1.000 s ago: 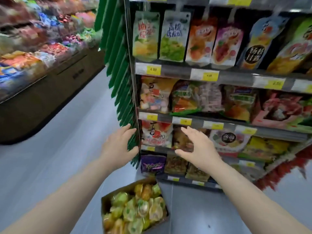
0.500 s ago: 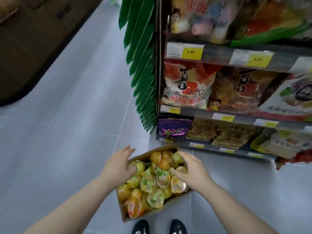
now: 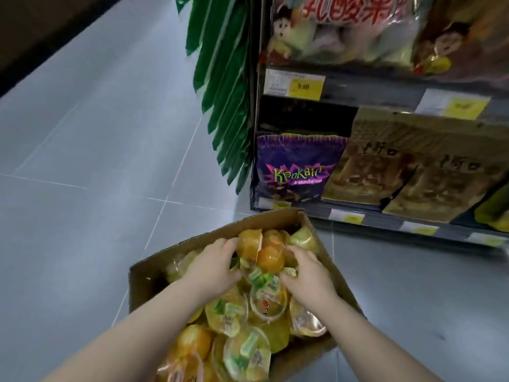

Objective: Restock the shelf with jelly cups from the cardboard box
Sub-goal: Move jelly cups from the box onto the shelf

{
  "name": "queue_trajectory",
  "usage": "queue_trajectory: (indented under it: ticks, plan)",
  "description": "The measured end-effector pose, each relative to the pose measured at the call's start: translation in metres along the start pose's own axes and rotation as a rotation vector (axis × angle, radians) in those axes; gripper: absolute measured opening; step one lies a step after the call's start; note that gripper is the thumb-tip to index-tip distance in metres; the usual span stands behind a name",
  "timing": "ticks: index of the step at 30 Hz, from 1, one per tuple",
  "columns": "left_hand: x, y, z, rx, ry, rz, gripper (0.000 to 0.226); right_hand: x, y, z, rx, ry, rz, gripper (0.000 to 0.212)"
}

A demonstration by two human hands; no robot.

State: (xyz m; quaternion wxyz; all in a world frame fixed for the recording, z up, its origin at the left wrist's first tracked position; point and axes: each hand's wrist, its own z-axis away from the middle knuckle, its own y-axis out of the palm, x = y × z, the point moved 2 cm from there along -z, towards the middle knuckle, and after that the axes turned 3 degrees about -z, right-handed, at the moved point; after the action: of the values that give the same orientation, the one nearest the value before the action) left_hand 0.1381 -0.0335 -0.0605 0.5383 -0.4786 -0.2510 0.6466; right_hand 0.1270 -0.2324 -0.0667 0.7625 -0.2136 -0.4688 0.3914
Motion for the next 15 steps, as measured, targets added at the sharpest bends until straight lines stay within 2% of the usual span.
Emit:
queue_trajectory:
  ticks: [7, 12, 15]
  plan:
    - [-0.002, 0.046, -0.056, -0.08, 0.101, -0.296, 0.07, -0.023, 0.018, -0.029, -0.03, -0.072, 0.073, 0.057]
    - [-0.01, 0.064, -0.073, -0.145, 0.033, -0.375, 0.092, -0.035, 0.011, -0.023, -0.031, -0.067, 0.052, 0.055]
    - [-0.013, 0.059, -0.08, -0.201, -0.006, -0.451, 0.088, -0.041, 0.016, -0.023, -0.028, -0.078, 0.048, 0.056]
